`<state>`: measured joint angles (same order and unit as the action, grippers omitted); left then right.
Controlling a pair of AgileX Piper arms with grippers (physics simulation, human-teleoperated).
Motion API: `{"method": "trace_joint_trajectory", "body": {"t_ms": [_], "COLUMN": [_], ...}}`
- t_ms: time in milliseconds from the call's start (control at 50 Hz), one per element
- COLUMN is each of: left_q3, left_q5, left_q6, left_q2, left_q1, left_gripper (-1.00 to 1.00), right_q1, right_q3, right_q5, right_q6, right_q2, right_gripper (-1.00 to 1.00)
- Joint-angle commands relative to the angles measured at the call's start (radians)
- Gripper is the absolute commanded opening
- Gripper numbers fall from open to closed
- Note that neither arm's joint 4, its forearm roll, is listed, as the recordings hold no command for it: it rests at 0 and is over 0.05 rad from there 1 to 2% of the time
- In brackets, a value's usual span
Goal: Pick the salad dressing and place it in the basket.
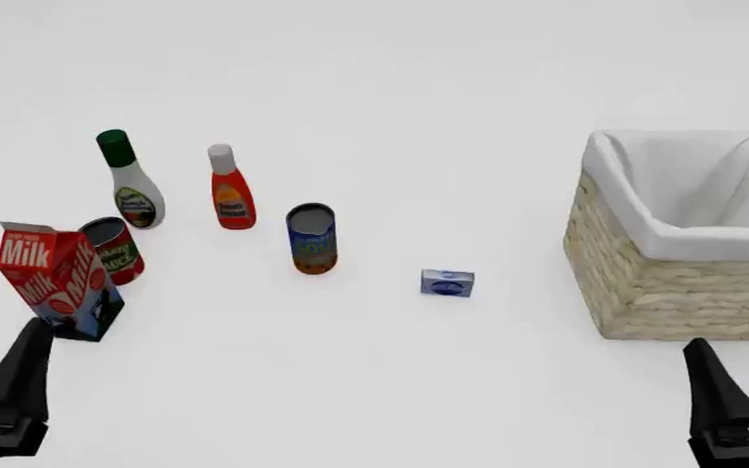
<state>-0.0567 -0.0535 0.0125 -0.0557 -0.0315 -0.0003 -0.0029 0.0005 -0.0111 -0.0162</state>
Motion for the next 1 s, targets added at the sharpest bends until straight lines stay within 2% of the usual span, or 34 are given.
{"method": "trace_joint_trajectory", "body": {"t_ms": [20, 200, 240, 280, 320, 380, 400, 460, 500, 560, 580, 660, 700, 780, 820, 940, 1000], "left_q3": [0.046, 0.022, -0.004, -0.034, -0.086, -0.167, -0.202, -0.252, -0.351, -0.444, -0.485, -0.618, -0.642, -0.767, -0.838, -1.011, -1.097], "left_q5": [0.058, 0.073, 0.061, 0.034, 0.013, -0.039, -0.051, -0.051, -0.037, -0.011, 0.0, 0.057, 0.063, 0.123, 0.162, 0.237, 0.269], "left_q6": [-0.034, -0.004, 0.011, -0.009, 0.004, 0.013, 0.015, 0.004, -0.022, -0.004, 0.003, -0.042, -0.05, -0.05, -0.019, -0.063, -0.056], "left_q2": [0.052, 0.038, -0.013, -0.085, -0.157, -0.313, -0.366, -0.406, -0.517, -0.587, -0.651, -0.765, -0.794, -0.901, -0.963, -1.092, -1.162], "left_q1": [0.026, 0.01, 0.015, -0.014, -0.031, 0.013, 0.0, 0.013, 0.03, 0.011, 0.001, -0.01, -0.006, 0.015, 0.007, -0.025, -0.031], "left_gripper": [1.0, 1.0, 1.0, 1.0, 1.0, 1.0, 1.0, 1.0, 1.0, 1.0, 1.0, 1.0, 1.0, 1.0, 1.0, 1.0, 1.0], "right_q1": [0.011, 0.031, 0.035, 0.037, 0.04, 0.044, 0.046, 0.048, 0.052, 0.055, 0.056, 0.062, 0.066, 0.07, 0.073, 0.078, 0.078], "right_q3": [-0.015, -0.019, -0.024, -0.027, -0.027, -0.026, -0.029, -0.031, -0.033, -0.032, -0.032, -0.037, -0.039, -0.038, -0.035, -0.033, -0.031], "right_q5": [0.008, 0.018, 0.02, 0.023, 0.024, 0.024, 0.025, 0.026, 0.029, 0.031, 0.032, 0.037, 0.037, 0.035, 0.032, 0.03, 0.028], "right_q6": [0.007, 0.01, 0.011, 0.012, 0.01, 0.009, 0.013, 0.014, 0.015, 0.014, 0.012, 0.012, 0.015, 0.015, 0.015, 0.016, 0.024], "right_q2": [0.01, 0.015, 0.012, 0.013, 0.013, 0.012, 0.012, 0.012, 0.013, 0.013, 0.013, 0.013, 0.012, 0.011, 0.01, 0.01, 0.01], "right_gripper": [1.0, 1.0, 1.0, 1.0, 1.0, 1.0, 1.0, 1.0, 1.0, 1.0, 1.0, 1.0, 1.0, 1.0, 1.0, 1.0, 1.0]}}
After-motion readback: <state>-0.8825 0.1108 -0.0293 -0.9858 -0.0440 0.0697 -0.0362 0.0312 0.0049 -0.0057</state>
